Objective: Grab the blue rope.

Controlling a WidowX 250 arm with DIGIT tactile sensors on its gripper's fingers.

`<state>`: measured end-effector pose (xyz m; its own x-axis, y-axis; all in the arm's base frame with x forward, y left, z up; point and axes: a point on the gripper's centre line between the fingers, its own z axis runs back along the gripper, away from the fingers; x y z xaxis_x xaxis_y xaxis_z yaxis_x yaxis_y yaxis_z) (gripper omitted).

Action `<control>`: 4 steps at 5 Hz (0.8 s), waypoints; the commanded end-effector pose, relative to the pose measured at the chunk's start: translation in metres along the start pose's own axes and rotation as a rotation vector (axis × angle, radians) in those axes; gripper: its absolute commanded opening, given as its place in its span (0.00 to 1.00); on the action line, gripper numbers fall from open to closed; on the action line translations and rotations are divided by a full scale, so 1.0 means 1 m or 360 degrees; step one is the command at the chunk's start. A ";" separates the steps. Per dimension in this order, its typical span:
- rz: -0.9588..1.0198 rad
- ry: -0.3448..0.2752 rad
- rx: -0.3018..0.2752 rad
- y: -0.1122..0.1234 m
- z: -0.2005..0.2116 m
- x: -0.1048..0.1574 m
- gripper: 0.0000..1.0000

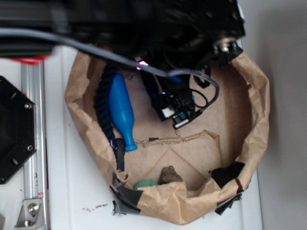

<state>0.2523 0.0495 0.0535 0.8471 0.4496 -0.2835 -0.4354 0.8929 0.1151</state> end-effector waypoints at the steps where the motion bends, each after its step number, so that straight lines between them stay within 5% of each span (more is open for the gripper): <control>1: -0.0103 -0.0020 0.0178 0.052 0.000 -0.022 1.00; 4: -0.0022 -0.0086 0.0267 0.077 0.006 -0.031 1.00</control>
<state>0.2066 0.0878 0.0634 0.8702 0.3933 -0.2966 -0.3204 0.9093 0.2657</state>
